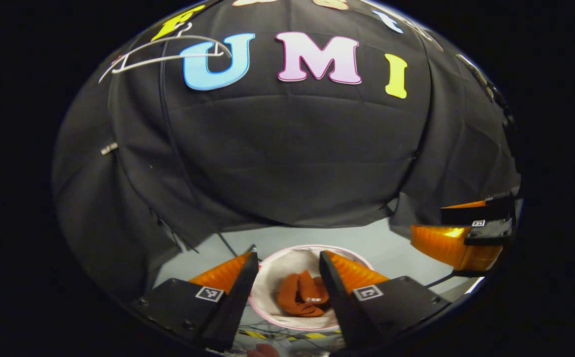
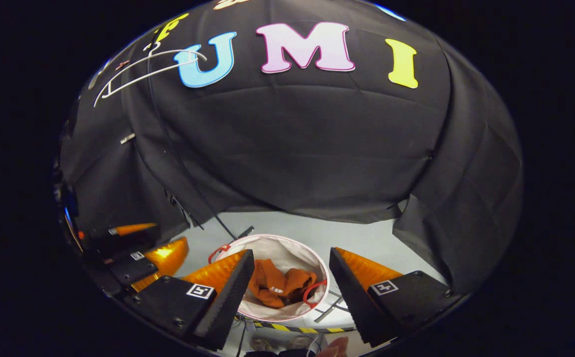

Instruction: Grasp the clothes on the hanger with both hands and then place them into the laundry hamper below.

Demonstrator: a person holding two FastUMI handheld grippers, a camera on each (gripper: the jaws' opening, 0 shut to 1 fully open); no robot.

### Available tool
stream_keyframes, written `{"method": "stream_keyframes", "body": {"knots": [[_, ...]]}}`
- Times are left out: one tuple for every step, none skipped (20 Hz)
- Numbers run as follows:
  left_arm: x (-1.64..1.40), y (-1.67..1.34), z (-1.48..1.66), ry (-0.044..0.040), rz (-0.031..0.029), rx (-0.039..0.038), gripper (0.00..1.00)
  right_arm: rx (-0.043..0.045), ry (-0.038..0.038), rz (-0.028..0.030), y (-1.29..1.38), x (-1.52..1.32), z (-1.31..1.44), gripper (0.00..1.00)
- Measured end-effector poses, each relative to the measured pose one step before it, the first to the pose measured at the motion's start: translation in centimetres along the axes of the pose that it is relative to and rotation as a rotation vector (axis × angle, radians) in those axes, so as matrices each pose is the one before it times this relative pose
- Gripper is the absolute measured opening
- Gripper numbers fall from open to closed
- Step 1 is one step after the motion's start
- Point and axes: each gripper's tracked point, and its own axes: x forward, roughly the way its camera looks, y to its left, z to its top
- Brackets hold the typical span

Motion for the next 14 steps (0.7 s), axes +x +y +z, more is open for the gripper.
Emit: {"method": "stream_keyframes", "body": {"knots": [[-0.182,0.161,0.505,-0.01238,0.00936,0.02298,0.86,0.02932,0.00325,0.00094,0.143,-0.099,-0.010,0.98],[-0.295,0.181,0.238,-0.00392,0.00551,0.01107,0.85,0.01216,-0.00802,-0.00867,-0.135,-0.177,-0.100,0.98],[-0.263,0.170,0.283,-0.00478,0.00012,-0.00029,0.86,-0.00268,-0.01201,-0.02243,-0.428,-0.120,0.034,0.98],[-0.445,0.320,0.168,-0.00603,0.00696,-0.00963,0.86,-0.00035,-0.00487,-0.02074,-0.362,-0.157,-0.076,0.98],[-0.158,0.275,0.050,0.00361,0.00480,-0.02066,0.90,-0.00237,-0.00151,-0.02247,-0.345,-0.395,0.052,0.98],[-0.484,0.313,-0.015,0.00615,0.00199,-0.02374,0.90,-0.00429,-0.01276,-0.01331,-0.095,-0.382,0.243,0.99],[-0.447,0.299,0.065,0.00511,0.00191,-0.02005,0.94,-0.00720,-0.02020,-0.00804,0.180,-0.591,0.407,1.00],[-0.660,0.391,0.344,-0.00903,0.00458,-0.01261,0.96,-0.00904,-0.01643,0.00142,0.383,-0.634,0.462,0.99],[-0.528,0.521,0.607,-0.01700,0.01182,0.00154,0.97,-0.00803,-0.01901,0.00152,0.499,-0.762,0.475,0.99],[-0.727,0.572,0.493,-0.01333,0.01167,0.00407,0.97,-0.00545,-0.01574,0.00250,0.353,-0.694,0.496,0.99],[-0.695,0.348,0.542,-0.01277,0.00270,-0.00115,0.97,-0.00129,-0.01991,0.00035,0.301,-0.833,0.631,0.99],[-0.896,0.131,0.464,-0.01324,-0.00265,-0.00607,0.97,-0.00119,-0.02061,-0.00051,0.474,-0.729,0.692,0.99],[-0.740,0.188,0.640,-0.01423,-0.00459,-0.00956,0.97,-0.00301,-0.02209,-0.00120,0.370,-0.868,0.769,0.99],[-0.922,0.177,0.384,-0.00925,-0.00376,-0.01355,0.97,-0.00206,-0.02036,0.00279,0.460,-1.072,0.762,0.99]]}}
